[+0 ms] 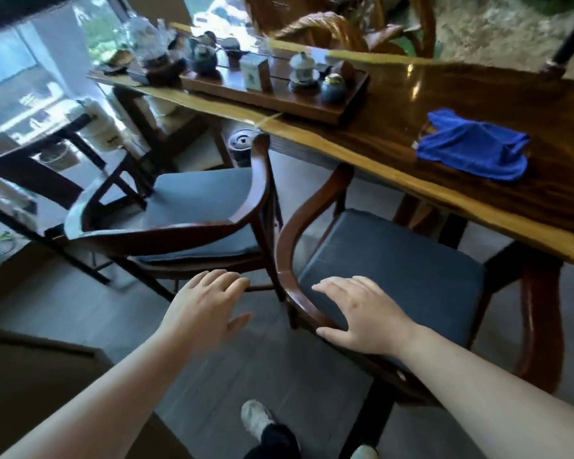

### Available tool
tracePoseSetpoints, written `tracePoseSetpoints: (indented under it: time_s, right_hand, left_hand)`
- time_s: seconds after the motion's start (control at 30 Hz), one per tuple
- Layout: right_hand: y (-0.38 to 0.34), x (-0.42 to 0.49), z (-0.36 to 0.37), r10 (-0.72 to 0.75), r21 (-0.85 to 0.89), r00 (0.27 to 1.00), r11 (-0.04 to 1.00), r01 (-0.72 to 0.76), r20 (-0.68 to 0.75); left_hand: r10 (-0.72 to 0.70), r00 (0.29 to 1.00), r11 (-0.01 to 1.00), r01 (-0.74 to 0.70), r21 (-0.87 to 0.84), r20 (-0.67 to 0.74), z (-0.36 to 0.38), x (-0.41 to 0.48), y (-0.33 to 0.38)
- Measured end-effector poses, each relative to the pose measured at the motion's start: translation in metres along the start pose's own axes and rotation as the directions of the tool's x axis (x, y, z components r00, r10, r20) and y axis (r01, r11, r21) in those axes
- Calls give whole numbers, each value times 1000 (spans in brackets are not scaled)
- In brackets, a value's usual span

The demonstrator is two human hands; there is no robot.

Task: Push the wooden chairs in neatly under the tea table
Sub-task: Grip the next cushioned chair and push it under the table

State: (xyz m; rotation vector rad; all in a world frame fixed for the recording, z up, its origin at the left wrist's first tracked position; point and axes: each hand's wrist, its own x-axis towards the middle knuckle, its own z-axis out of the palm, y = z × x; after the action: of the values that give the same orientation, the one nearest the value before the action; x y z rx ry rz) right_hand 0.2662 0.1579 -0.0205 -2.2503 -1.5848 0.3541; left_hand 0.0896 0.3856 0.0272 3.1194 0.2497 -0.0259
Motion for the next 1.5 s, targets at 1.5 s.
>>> tracePoseSetpoints:
  time_s: [1.5]
  right_hand:
    - [-38, 384, 120, -20, -63, 921, 997, 49, 390]
  left_hand:
    - [-121, 914, 989, 143, -27, 387, 75, 73, -324]
